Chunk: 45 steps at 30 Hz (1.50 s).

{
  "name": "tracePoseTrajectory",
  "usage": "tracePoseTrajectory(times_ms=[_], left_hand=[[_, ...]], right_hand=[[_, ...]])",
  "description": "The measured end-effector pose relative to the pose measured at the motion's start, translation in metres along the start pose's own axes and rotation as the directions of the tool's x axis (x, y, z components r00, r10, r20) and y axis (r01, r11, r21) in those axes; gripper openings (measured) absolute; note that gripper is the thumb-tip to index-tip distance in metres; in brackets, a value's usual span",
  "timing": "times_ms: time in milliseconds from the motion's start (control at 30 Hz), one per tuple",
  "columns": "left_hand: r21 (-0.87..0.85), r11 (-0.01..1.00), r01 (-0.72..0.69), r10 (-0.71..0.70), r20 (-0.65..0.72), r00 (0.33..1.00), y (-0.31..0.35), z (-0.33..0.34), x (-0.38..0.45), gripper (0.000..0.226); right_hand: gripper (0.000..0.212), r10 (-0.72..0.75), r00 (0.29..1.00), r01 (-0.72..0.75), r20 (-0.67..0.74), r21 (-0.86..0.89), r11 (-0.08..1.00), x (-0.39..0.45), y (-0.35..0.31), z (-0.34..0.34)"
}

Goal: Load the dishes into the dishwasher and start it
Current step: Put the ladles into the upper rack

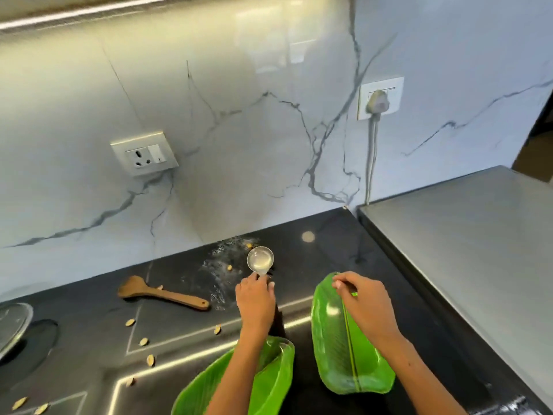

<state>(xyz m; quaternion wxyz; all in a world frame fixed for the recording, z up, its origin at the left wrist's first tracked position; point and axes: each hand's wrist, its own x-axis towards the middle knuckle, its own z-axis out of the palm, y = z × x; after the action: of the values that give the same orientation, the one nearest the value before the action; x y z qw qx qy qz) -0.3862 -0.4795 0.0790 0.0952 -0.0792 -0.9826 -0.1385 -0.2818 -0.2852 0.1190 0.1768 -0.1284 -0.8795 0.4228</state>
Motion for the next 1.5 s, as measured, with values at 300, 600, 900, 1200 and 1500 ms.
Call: tracePoseTrajectory(times_ms=[300,600,900,1200,1500], left_hand=[[0.113,0.982,0.149,-0.165,0.148,0.975,-0.020,0.023,0.045,0.026],[-0.179,0.964,0.197,-0.198,0.010,0.980,-0.016,0.019,0.055,0.019],[-0.366,0.929,0.049,-0.107,-0.138,0.985,0.024,-0.006,0.012,0.009],[-0.907,0.324,0.270,0.156,0.333,0.930,0.211,-0.031,-0.154,0.014],[-0.912,0.275,0.304,0.620,0.410,0.669,0.375,0.024,-0.281,0.016]], right_hand=[[0.009,0.087,0.993,-0.079,0.075,-0.111,0.991,0.001,0.009,0.012],[0.009,0.171,0.983,-0.163,0.059,-0.127,0.978,-0.017,0.037,-0.018],[0.034,0.179,0.984,-0.180,-0.024,-0.050,0.982,-0.064,0.064,-0.074],[0.025,0.241,0.949,-0.238,-0.205,0.038,0.970,-0.131,0.091,-0.191],[0.010,0.470,0.765,-0.509,-0.439,0.035,0.860,-0.223,0.192,-0.336]])
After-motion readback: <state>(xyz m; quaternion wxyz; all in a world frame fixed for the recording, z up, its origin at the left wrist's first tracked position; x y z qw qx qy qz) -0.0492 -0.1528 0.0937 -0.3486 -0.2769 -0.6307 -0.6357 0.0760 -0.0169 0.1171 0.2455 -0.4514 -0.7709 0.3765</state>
